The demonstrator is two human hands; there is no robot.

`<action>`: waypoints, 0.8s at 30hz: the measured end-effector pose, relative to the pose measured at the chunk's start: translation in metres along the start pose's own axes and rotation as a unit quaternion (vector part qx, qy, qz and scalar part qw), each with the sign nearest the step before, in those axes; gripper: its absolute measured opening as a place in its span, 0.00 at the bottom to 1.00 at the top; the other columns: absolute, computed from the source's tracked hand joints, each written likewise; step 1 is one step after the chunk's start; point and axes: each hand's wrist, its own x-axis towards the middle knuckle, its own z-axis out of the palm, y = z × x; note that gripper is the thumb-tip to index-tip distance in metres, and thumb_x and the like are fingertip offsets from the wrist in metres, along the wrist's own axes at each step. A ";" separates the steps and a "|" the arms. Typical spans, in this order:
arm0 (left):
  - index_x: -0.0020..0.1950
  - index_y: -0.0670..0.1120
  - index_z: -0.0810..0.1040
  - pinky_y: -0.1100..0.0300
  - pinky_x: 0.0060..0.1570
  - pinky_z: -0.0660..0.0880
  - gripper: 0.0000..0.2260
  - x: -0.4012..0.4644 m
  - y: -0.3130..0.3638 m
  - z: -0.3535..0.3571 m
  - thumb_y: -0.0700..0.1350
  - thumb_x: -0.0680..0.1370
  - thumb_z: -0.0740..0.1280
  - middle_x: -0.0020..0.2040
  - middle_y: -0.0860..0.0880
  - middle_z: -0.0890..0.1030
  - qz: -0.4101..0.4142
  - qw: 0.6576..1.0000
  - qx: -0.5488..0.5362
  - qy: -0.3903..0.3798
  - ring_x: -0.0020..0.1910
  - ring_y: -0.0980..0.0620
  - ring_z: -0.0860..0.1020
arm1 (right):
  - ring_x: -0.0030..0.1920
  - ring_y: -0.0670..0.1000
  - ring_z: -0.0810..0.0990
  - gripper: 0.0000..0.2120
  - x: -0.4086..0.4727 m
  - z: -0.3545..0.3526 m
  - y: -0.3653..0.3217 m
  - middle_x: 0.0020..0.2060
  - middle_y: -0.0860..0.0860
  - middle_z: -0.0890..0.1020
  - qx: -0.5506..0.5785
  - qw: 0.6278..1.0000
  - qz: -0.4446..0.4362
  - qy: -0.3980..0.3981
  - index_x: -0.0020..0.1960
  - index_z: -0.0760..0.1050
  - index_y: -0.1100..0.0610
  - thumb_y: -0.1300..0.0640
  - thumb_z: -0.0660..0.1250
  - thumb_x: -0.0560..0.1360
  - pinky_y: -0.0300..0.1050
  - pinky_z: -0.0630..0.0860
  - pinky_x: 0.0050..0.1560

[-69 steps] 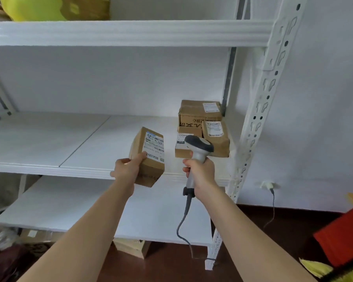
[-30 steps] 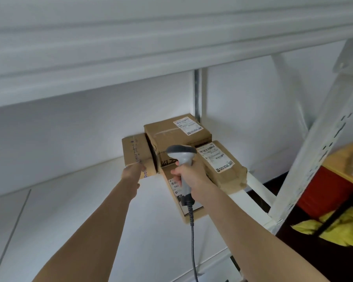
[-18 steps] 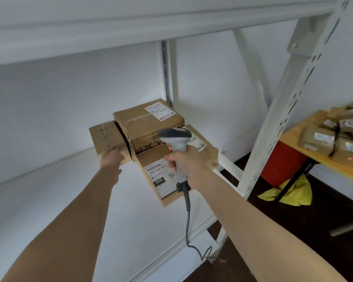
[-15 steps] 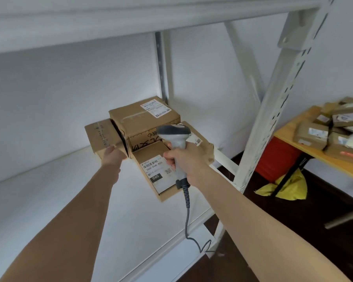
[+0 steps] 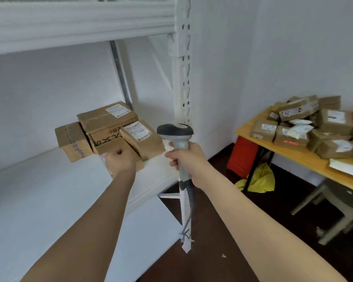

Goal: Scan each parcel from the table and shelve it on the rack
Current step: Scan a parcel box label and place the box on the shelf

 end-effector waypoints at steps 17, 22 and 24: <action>0.31 0.42 0.75 0.62 0.33 0.70 0.12 -0.351 0.037 0.278 0.31 0.70 0.58 0.31 0.46 0.77 0.090 0.929 -0.007 -0.359 0.31 0.52 0.73 | 0.28 0.47 0.75 0.09 -0.137 -0.381 0.030 0.39 0.55 0.78 0.105 0.932 -0.011 0.347 0.53 0.73 0.60 0.67 0.69 0.74 0.41 0.73 0.32; 0.35 0.40 0.76 0.61 0.33 0.67 0.11 -0.387 0.026 0.373 0.31 0.72 0.58 0.33 0.48 0.78 0.066 0.914 0.019 -0.399 0.32 0.55 0.72 | 0.29 0.48 0.76 0.12 -0.116 -0.464 0.039 0.44 0.56 0.82 0.152 0.901 0.002 0.407 0.57 0.71 0.57 0.63 0.67 0.75 0.41 0.74 0.33; 0.36 0.39 0.77 0.60 0.35 0.69 0.10 -0.397 0.022 0.423 0.32 0.72 0.58 0.35 0.47 0.79 0.052 0.908 0.024 -0.414 0.34 0.53 0.73 | 0.29 0.48 0.76 0.12 -0.099 -0.503 0.038 0.46 0.56 0.82 0.151 0.891 0.003 0.428 0.58 0.71 0.56 0.61 0.67 0.75 0.42 0.74 0.35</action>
